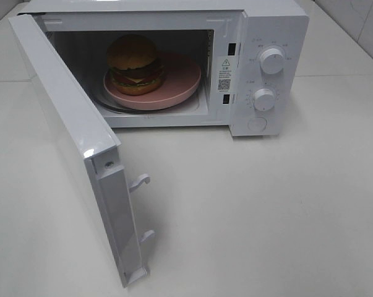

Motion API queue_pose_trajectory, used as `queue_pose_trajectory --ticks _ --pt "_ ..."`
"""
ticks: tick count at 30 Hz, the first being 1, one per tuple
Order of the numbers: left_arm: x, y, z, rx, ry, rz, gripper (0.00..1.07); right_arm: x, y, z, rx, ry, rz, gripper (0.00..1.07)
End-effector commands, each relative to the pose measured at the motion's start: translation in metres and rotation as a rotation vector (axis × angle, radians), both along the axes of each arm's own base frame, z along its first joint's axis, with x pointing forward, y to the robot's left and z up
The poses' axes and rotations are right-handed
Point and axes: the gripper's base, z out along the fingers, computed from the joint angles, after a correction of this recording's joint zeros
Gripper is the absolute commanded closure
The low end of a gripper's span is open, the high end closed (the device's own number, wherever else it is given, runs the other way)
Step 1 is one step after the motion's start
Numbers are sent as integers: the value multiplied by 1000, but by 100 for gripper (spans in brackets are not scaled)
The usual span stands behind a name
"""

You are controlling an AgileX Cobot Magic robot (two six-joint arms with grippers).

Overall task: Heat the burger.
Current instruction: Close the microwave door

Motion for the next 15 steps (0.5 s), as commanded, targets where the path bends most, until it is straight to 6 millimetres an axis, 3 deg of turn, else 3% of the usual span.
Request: queue_pose_trajectory --ticks 1,15 --pt "-1 0 1 -7 -20 -5 9 -4 0 0 -4 -39 0 32" --pt "-1 0 1 -7 -20 -5 9 -4 0 0 -4 -39 0 33"
